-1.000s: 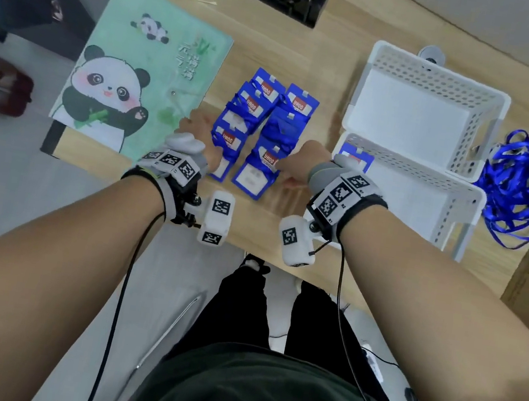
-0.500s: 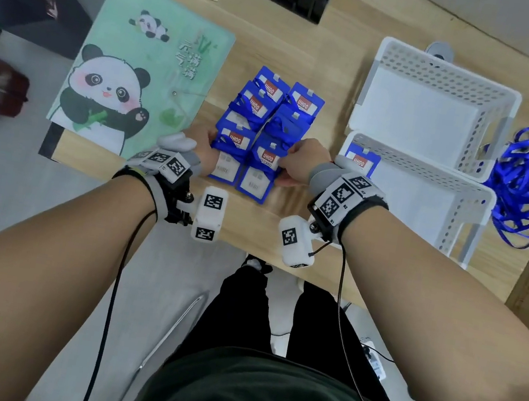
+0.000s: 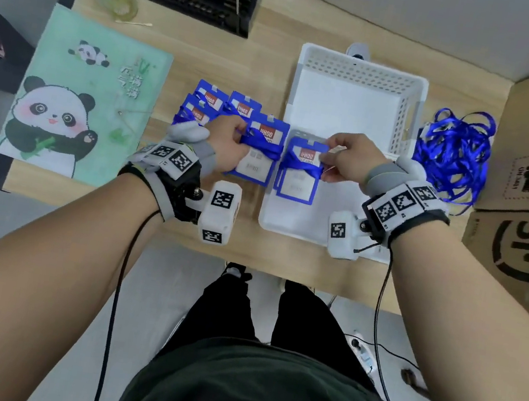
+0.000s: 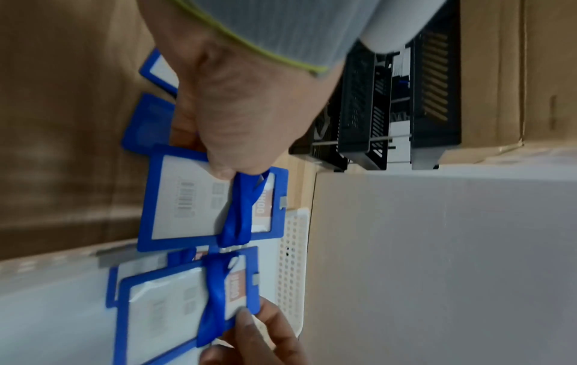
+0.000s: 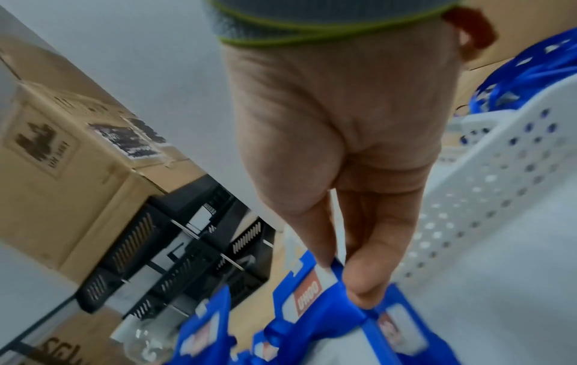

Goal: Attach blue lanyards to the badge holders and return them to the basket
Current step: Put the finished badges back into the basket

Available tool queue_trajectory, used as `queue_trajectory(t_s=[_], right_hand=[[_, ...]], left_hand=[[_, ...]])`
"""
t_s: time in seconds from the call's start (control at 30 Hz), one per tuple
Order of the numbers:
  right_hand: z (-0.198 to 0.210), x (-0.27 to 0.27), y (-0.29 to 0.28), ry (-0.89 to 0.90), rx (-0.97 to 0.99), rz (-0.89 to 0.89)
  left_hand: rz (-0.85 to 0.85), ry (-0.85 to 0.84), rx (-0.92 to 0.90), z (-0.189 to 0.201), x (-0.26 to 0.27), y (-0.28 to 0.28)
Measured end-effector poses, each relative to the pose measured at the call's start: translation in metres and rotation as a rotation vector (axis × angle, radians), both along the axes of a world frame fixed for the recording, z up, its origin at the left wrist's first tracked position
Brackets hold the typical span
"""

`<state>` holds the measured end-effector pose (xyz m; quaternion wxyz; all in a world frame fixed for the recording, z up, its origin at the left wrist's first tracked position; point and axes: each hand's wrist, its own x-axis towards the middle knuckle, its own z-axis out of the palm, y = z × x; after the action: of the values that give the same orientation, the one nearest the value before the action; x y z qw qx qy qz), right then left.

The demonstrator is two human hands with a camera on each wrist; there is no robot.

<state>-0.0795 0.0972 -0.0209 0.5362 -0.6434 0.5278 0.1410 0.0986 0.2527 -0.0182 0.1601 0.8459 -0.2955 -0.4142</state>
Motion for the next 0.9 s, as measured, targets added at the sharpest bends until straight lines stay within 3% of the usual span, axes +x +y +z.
queue_trajectory(t_s=[0.2, 0.37, 0.5, 0.57, 0.67, 0.83, 0.9], right_hand=[[-0.047, -0.009, 0.034, 0.074, -0.049, 0.017], [-0.059, -0.009, 0.034, 0.062, -0.112, -0.006], [-0.046, -0.016, 0.026, 0.01, -0.118, -0.041], [-0.033, -0.021, 0.022, -0.107, -0.012, -0.043], [-0.018, -0.029, 0.022, -0.253, 0.073, 0.071], [-0.029, -0.038, 0.016, -0.216, -0.033, 0.11], [-0.035, -0.042, 0.017, -0.187, -0.055, 0.124]], left_hand=[[-0.06, 0.043, 0.021, -0.012, -0.033, 0.004], [-0.088, 0.042, 0.031, -0.018, -0.044, 0.007], [-0.068, 0.043, 0.035, -0.018, -0.053, 0.004], [-0.052, 0.055, 0.015, -0.017, -0.058, 0.001], [-0.023, 0.087, -0.014, -0.015, -0.062, -0.003], [-0.092, 0.152, 0.048, -0.018, -0.06, -0.008], [-0.115, 0.094, 0.046, -0.018, -0.055, -0.009]])
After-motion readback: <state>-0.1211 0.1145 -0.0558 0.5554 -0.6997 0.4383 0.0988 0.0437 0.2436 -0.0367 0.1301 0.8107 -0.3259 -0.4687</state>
